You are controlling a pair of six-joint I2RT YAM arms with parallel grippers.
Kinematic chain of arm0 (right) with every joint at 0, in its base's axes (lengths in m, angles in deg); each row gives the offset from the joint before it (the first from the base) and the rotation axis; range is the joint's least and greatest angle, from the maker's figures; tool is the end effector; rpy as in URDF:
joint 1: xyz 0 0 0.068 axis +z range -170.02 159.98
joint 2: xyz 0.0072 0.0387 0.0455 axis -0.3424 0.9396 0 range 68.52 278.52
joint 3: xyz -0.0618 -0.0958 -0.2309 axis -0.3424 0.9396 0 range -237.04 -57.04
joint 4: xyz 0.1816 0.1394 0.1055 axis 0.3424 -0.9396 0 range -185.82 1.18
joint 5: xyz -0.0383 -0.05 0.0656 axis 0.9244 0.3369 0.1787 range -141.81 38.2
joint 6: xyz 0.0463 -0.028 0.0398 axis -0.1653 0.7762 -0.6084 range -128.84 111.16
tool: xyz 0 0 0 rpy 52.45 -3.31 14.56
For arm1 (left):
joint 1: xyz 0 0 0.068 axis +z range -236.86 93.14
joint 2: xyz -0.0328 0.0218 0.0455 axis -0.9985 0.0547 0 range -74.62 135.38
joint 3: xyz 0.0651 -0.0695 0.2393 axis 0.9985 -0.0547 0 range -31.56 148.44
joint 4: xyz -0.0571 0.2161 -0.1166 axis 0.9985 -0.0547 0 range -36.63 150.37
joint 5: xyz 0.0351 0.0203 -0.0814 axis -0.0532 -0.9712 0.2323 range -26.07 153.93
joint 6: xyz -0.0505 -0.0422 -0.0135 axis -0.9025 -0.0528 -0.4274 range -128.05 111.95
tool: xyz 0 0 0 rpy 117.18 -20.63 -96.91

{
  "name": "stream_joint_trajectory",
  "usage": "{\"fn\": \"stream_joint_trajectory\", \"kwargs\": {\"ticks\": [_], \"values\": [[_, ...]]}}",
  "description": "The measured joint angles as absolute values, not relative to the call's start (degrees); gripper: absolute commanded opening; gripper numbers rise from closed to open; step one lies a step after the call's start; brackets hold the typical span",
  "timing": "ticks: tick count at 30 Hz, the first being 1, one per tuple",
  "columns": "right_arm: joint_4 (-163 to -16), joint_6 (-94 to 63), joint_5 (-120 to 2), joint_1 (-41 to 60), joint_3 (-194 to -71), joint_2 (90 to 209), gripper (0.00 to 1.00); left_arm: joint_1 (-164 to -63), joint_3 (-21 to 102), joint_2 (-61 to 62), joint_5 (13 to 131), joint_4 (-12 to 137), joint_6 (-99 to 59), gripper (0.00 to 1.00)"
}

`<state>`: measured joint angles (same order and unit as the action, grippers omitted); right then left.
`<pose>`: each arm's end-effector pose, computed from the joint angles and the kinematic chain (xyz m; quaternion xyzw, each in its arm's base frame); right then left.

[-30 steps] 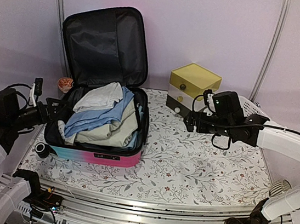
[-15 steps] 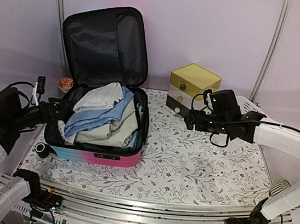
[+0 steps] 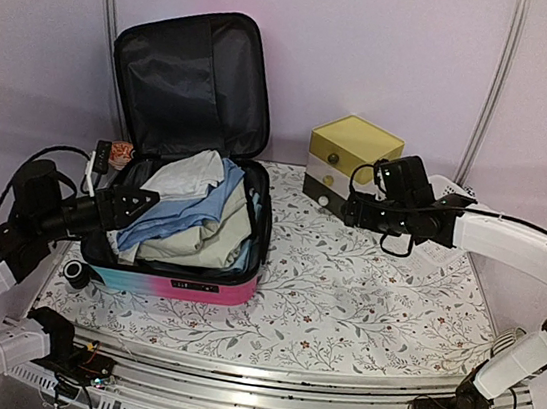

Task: Open, take out, and arrange the luggage
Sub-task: Move the bin to the center of the board.

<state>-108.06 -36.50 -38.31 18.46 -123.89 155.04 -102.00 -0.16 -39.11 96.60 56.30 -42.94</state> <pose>0.2776 0.2046 0.2593 -0.0341 0.8968 0.1448 0.4167 0.1609 -0.0735 0.2837 0.0570 0.7461 -0.4583 0.4797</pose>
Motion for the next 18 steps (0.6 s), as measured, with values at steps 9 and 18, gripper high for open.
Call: {"fn": "stream_joint_trajectory", "kwargs": {"ticks": [9, 18], "values": [[-107.80, -38.03, -40.28, 17.23, -124.72, 157.68, 0.78, -107.68, -0.10, -36.29, 92.47, 57.17, -41.59, 0.98], [-106.62, -38.18, -40.76, 17.04, -126.86, 158.34, 0.77, -109.52, 0.65, -33.87, 90.37, 57.85, -39.77, 0.98]]}}
